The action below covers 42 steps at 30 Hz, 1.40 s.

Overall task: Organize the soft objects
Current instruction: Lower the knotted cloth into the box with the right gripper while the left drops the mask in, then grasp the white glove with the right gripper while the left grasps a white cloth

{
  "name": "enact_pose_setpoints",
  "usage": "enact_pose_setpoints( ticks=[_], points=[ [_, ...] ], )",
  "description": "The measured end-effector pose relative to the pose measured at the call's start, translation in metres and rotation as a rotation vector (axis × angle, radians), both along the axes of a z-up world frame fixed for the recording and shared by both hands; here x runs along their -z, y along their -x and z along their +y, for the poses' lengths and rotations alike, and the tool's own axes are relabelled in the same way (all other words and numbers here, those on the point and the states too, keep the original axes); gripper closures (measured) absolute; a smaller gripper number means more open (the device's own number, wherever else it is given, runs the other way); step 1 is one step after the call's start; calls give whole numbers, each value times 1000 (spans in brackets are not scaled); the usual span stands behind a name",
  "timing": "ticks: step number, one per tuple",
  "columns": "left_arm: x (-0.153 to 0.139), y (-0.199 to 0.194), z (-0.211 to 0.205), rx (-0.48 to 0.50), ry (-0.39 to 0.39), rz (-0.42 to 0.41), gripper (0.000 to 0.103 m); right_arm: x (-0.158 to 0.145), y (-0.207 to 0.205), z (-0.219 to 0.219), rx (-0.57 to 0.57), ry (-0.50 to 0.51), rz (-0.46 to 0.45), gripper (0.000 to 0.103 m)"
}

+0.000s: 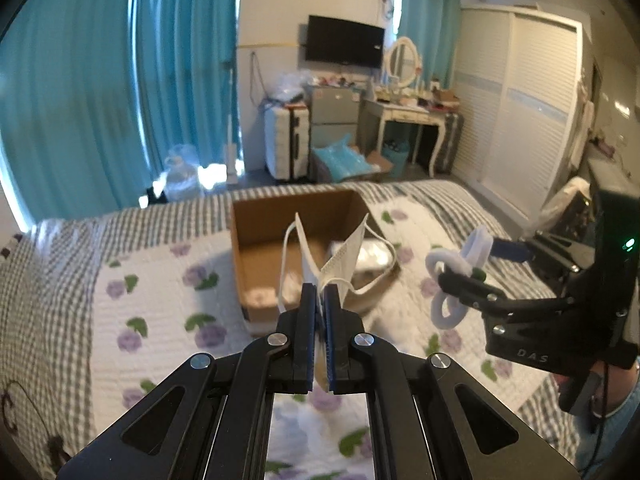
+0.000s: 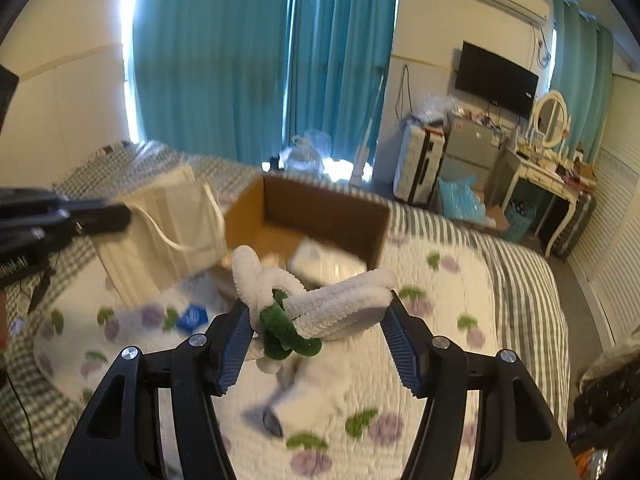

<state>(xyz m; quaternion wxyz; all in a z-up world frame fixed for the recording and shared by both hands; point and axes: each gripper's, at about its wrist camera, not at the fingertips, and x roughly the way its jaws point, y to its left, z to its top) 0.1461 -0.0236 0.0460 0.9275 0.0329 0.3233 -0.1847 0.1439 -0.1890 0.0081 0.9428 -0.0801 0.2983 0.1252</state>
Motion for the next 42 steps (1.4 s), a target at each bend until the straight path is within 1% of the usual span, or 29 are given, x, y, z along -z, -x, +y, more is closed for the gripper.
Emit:
enact_pose_setpoints(
  ticks=[3, 6, 10, 13, 16, 17, 18, 19, 22, 23, 24, 25, 27, 30, 32, 33, 34, 36, 41, 42],
  points=[
    [0, -24, -1, -18, -9, -11, 100, -9, -31, 10, -11, -3, -10, 41],
    [7, -55, -4, -29, -19, -14, 100, -7, -66, 17, -13, -9, -5, 40],
    [30, -101, -6, -47, -23, 9, 100, 9, -119, 23, 3, -18, 15, 40],
    [49, -126, -7, -47, -14, 36, 100, 25, -153, 26, 21, -13, 39, 39],
    [65, -144, -11, -46, -32, 42, 99, 40, -178, 24, 39, -21, 50, 34],
    [69, -147, -13, -46, -40, 42, 98, 42, -182, 24, 43, -27, 51, 29],
    [73, -150, -14, -38, -44, 46, 94, 45, -187, 24, 46, -34, 48, 21],
    [76, -152, -15, -35, -52, 49, 94, 46, -188, 24, 49, -33, 44, 18],
    [85, -155, -17, -57, -74, 62, 93, 46, -191, 21, 67, -27, 29, 16],
    [87, -156, -17, -62, -68, 69, 93, 45, -190, 20, 76, -29, 26, 14],
    [87, -156, -15, -63, -52, 80, 93, 43, -188, 17, 88, -33, 20, 11],
    [86, -156, -13, -58, -18, 107, 93, 41, -185, 14, 95, -35, 16, 11],
    [82, -150, -11, -55, 4, 125, 93, 33, -176, 9, 106, -41, 8, 10],
    [66, -132, -15, -63, -42, 79, 92, 17, -160, 3, 123, -37, -5, 8],
    [53, -120, -19, -66, -66, 54, 68, 5, -146, 0, 131, -39, -21, 6],
    [47, -116, -19, -67, -69, 50, 44, -1, -139, -2, 134, -42, -28, 6],
    [37, -107, -20, -78, -66, 26, 31, -9, -130, -4, 134, -48, -35, 6],
    [19, -89, -21, -92, -65, -42, 31, -21, -114, -7, 132, -56, -47, 5],
    [-17, -51, -23, -97, -79, -102, 29, -50, -66, -21, 140, -37, -91, 1],
    [-22, -43, -22, -106, -78, -112, 24, -56, -56, -23, 142, -33, -99, 0]
  ],
)
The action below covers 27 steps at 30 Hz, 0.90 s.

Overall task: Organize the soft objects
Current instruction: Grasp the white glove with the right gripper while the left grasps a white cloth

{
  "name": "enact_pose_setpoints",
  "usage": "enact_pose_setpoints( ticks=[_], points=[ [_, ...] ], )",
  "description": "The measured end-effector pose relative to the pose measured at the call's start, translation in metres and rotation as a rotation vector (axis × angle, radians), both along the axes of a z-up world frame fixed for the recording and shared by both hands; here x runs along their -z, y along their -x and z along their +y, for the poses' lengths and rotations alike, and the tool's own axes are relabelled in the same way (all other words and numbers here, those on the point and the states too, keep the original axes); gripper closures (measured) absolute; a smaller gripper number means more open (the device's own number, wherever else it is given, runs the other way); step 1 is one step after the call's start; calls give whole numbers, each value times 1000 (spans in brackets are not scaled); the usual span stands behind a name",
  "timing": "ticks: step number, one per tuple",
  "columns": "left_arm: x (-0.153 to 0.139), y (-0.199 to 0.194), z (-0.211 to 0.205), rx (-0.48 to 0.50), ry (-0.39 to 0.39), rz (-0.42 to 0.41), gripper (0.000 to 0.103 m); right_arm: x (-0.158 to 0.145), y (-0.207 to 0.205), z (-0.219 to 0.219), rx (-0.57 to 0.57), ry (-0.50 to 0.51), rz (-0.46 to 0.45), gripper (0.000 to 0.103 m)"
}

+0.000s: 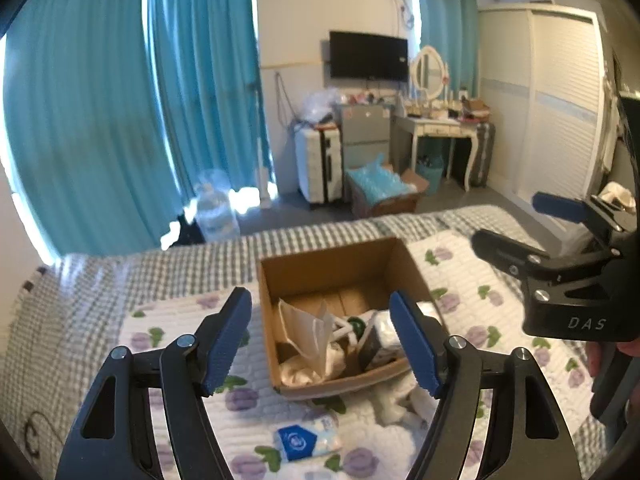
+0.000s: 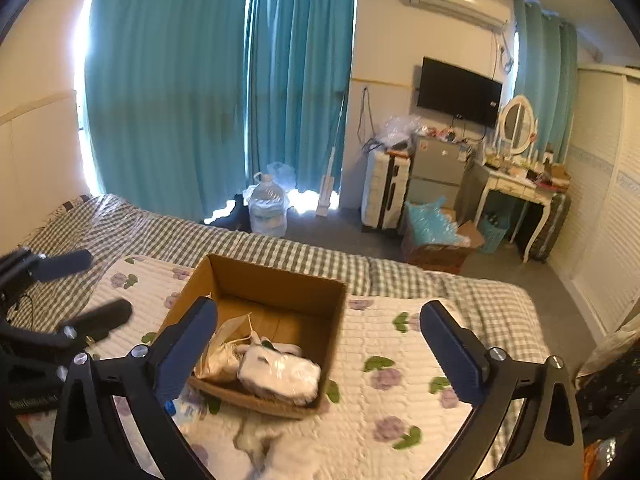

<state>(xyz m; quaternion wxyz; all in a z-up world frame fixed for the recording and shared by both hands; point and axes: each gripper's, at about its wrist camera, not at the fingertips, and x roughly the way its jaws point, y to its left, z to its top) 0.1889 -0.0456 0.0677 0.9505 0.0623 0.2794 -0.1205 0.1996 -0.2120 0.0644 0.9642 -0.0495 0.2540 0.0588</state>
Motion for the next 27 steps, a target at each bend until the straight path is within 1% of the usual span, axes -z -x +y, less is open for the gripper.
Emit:
enact_pose_setpoints(
  ticks=[1, 3, 6, 9, 12, 14, 16, 20, 22, 24, 27],
  points=[
    [-7, 11, 2, -13, 3, -10, 18, -5, 7, -1, 1, 3, -4, 0],
    [-15, 31, 5, -38, 20, -32, 17, -14, 26, -6, -4, 17, -5, 0],
    [-20, 50, 14, -66, 37, -44, 17, -22, 57, -9, -5, 50, -19, 0],
    [-15, 68, 19, -87, 47, -32, 17, -17, 79, -9, -15, 74, -5, 0],
    [-2, 80, 25, -110, 59, -6, 17, -7, 93, -9, -15, 81, 12, 0],
    [13, 81, 27, -119, 72, 26, 17, 6, 100, -12, -9, 64, 18, 0],
    [33, 80, 28, -119, 69, 66, 17, 26, 101, -14, -23, 40, 50, 0],
    [77, 76, 23, -133, 8, 121, 17, 79, 89, -12, -25, 59, 146, 0],
    [99, 75, 22, -149, -5, 150, 17, 102, 80, -12, -30, 44, 191, 0],
    [116, 72, 25, -169, 4, 176, 17, 125, 70, -13, -36, 2, 238, 0],
    [145, 66, 30, -205, 54, 248, 17, 153, 55, -14, -29, -24, 284, 0]
  ],
)
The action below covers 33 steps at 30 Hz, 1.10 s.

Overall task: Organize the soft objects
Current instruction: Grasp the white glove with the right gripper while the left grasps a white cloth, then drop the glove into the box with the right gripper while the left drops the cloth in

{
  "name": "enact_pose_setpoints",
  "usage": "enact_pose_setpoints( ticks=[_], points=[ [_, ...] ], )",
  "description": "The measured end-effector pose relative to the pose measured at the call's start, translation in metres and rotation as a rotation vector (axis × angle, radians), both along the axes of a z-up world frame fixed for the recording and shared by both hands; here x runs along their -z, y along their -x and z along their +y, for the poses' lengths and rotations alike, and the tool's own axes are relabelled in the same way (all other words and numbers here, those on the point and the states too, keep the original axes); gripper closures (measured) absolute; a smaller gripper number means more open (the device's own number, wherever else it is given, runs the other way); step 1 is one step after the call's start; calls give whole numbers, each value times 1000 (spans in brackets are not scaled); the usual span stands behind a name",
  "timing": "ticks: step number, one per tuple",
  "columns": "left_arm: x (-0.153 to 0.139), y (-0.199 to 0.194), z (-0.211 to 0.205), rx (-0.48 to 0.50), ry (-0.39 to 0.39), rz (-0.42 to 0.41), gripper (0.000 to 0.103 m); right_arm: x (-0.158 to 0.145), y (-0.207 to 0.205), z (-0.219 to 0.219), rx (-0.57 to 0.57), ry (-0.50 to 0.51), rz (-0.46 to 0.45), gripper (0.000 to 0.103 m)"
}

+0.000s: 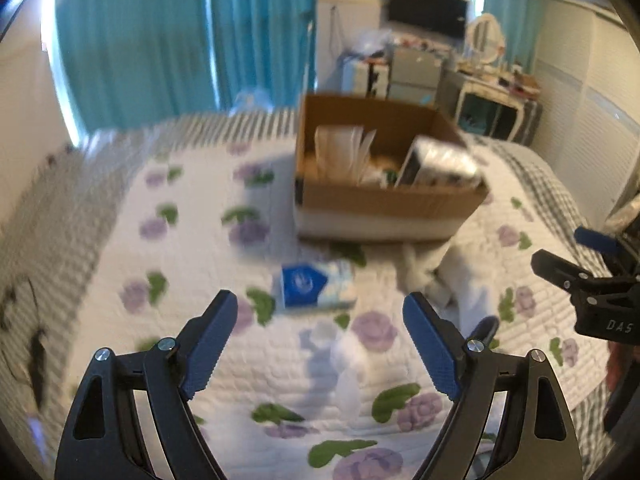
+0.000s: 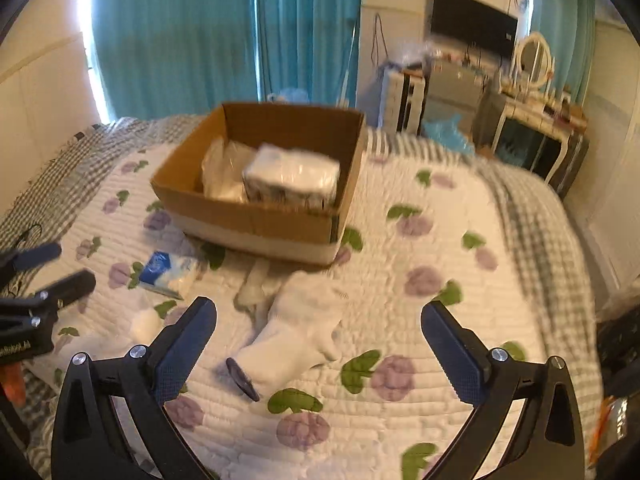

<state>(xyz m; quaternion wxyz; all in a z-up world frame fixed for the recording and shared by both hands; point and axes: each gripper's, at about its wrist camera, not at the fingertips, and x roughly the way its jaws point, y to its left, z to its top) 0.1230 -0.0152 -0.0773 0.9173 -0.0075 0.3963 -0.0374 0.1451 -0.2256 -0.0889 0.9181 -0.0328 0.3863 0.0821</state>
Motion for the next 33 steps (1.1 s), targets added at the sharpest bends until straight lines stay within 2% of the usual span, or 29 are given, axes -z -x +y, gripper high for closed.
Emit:
enact_pose_setpoints(
  ticks=[4, 7, 9, 11, 13, 15, 19, 21, 22, 23, 26, 28, 33],
  points=[
    [33, -9, 1, -41, 29, 83, 19, 32, -18, 5, 2, -6, 59, 2],
    [49, -15, -3, -38, 34, 131, 19, 55, -30, 9, -3, -9, 105, 9],
    [62, -18, -6, -12, 41, 177, 20, 68, -37, 11, -13, -16, 134, 26],
    [72, -21, -12, 17, 37, 221, 31, 79, -43, 13, -20, -20, 158, 32],
    [80, -24, -16, 39, 38, 264, 46, 87, -47, 15, -22, -23, 170, 33],
    [86, -27, -14, 45, 53, 294, 55, 93, -50, 17, -25, -30, 181, 36],
    [87, -25, -9, 43, 85, 296, 67, 94, -50, 21, -35, -10, 178, 42],
    [86, -24, -6, 44, 92, 293, 75, 91, -46, 23, -51, 14, 168, 52],
    [85, -23, -4, 46, 96, 291, 75, 89, -45, 23, -55, 18, 166, 54],
    [83, -22, -2, 49, 103, 284, 75, 86, -42, 23, -63, 18, 166, 64],
    [75, -15, 4, 60, 116, 259, 78, 77, -33, 24, -80, 40, 164, 68],
    [68, -8, 8, 72, 102, 244, 79, 68, -25, 25, -98, 74, 149, 69],
    [44, 12, 10, 102, 72, 200, 79, 37, -2, 20, -114, 79, 98, 70]
  ],
)
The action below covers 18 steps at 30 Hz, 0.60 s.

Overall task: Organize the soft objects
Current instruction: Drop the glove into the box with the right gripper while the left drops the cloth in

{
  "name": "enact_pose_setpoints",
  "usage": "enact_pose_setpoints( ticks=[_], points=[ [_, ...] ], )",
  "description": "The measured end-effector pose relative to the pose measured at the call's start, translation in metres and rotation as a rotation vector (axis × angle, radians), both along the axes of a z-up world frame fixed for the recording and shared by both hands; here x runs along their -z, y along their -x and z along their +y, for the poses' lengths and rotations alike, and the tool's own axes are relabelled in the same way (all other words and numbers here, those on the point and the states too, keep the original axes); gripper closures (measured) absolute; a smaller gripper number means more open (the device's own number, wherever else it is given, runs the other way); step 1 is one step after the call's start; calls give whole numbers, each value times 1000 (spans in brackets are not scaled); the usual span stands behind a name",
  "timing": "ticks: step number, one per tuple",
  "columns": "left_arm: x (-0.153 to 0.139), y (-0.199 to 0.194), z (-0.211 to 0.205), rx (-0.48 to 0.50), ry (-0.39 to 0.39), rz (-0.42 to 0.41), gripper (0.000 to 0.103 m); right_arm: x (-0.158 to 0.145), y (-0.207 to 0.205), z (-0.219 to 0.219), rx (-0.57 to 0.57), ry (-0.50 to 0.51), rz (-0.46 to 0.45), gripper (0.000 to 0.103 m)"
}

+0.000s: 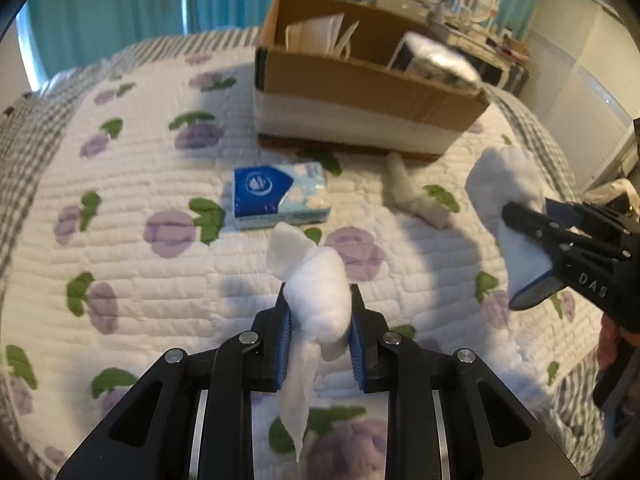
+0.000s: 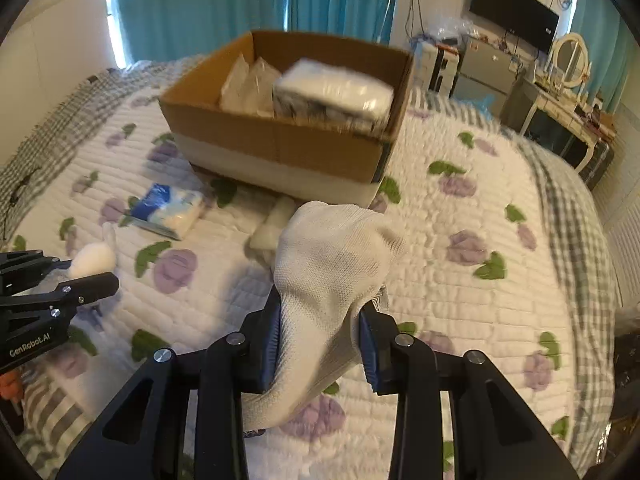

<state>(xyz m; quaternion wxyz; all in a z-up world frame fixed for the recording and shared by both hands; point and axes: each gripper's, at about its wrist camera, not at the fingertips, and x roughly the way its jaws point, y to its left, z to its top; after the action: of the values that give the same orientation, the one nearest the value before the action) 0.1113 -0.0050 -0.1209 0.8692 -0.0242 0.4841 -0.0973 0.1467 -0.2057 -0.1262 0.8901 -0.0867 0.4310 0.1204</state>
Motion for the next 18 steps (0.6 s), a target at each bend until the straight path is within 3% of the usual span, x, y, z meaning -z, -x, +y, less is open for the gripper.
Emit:
enact_pose_setpoints(
  ticks=[11, 18],
  points=[
    [-82, 21, -10, 41, 24, -151, 79, -91, 34, -4, -12, -17, -166, 70],
    [-128, 2, -14, 72, 28, -237, 79, -140, 28, 9, -40, -86, -253, 70]
  ],
)
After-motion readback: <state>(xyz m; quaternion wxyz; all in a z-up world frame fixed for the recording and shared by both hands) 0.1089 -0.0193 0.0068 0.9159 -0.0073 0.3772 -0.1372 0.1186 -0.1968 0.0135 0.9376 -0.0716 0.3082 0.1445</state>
